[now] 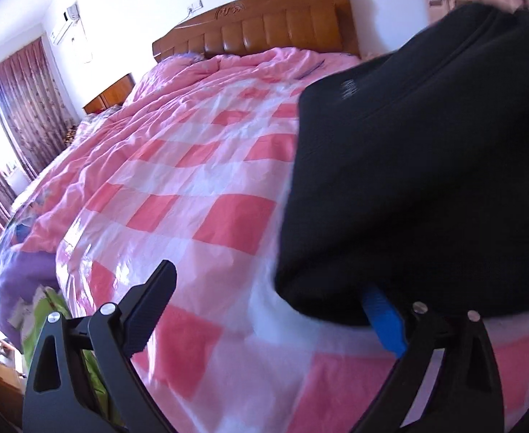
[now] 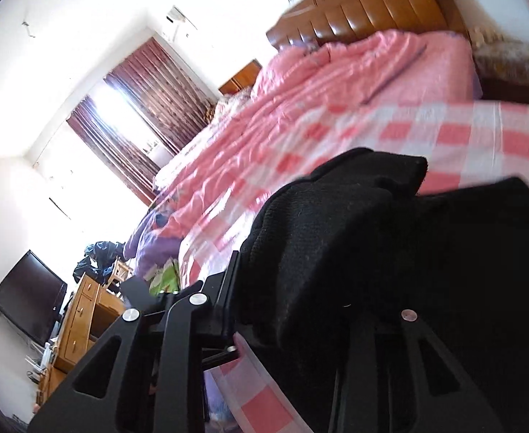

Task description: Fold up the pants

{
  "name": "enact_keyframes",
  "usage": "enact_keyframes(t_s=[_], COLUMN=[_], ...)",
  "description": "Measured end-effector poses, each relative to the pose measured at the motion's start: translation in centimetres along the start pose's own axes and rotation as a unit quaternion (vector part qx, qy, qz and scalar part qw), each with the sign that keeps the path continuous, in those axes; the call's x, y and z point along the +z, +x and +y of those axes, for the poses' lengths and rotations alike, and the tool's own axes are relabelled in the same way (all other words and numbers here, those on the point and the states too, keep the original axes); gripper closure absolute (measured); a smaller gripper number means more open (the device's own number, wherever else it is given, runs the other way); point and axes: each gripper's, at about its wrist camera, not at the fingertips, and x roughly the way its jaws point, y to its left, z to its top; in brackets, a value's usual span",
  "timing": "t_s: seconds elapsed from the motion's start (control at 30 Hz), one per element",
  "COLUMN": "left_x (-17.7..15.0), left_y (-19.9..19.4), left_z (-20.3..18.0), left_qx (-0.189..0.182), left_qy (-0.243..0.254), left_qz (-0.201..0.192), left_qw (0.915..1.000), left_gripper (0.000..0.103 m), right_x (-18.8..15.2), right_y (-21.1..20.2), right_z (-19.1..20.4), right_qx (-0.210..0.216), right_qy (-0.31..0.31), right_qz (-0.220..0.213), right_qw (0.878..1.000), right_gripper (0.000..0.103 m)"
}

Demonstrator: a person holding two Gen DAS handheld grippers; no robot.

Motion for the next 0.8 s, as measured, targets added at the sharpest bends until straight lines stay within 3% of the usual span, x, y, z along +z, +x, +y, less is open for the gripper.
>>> enact_keyframes(t_s=[0.07, 0.13, 0.17, 0.27, 0.33, 0.43, 0.67, 0.8], left_x=[1.1, 1.5, 1.5, 1.4, 0.7, -0.2, -0.4, -0.3], left_y=[0.3, 0.2, 0.1, 0.0, 0.8, 1.2, 1.4, 0.8], left_z=[1.3, 3.0, 3.1, 1.4, 0.6, 2.0, 2.4, 1.2], left_qx=[-0.027, -0.052, -0.058, -0.015, 0.003, -0.036, -0.054, -0.047], left_qy=[-0.044, -0.109, -0.116, -0.077, -0.062, -0.102, -0.134, -0.106], left_qz=[0.004, -0.006, -0.008, -0.011, 0.006, 0.022, 0.032, 0.029], left_qw=[0.9987, 0.9927, 0.9916, 0.9968, 0.9981, 0.9939, 0.989, 0.9928], left_gripper=[0.005, 0.001, 0.001, 0.001, 0.001, 0.001, 0.001, 0.001], right_x=[-0.2, -1.3, -2.1, -6.5, -8.5, -8.3, -7.2, -8.4], right_y=[-2.3, -2.8, -2.5, -0.2, 1.3, 1.2, -1.0, -1.4], right_z=[-0.8, -3.0, -4.9, -8.9, -10.0, -9.8, -7.5, -8.4], right_qx=[-0.016, -0.03, -0.037, -0.054, -0.052, -0.04, -0.04, -0.061], right_qy=[-0.001, 0.017, 0.035, 0.067, 0.083, 0.081, 0.048, 0.055], right_qz=[-0.028, -0.024, -0.014, 0.032, 0.038, 0.031, 0.001, 0.002], right_qw=[0.999, 0.999, 0.999, 0.996, 0.994, 0.995, 0.998, 0.997], right_gripper=[0.071, 0.073, 0.073, 0.074, 0.075, 0.075, 0.075, 0.075])
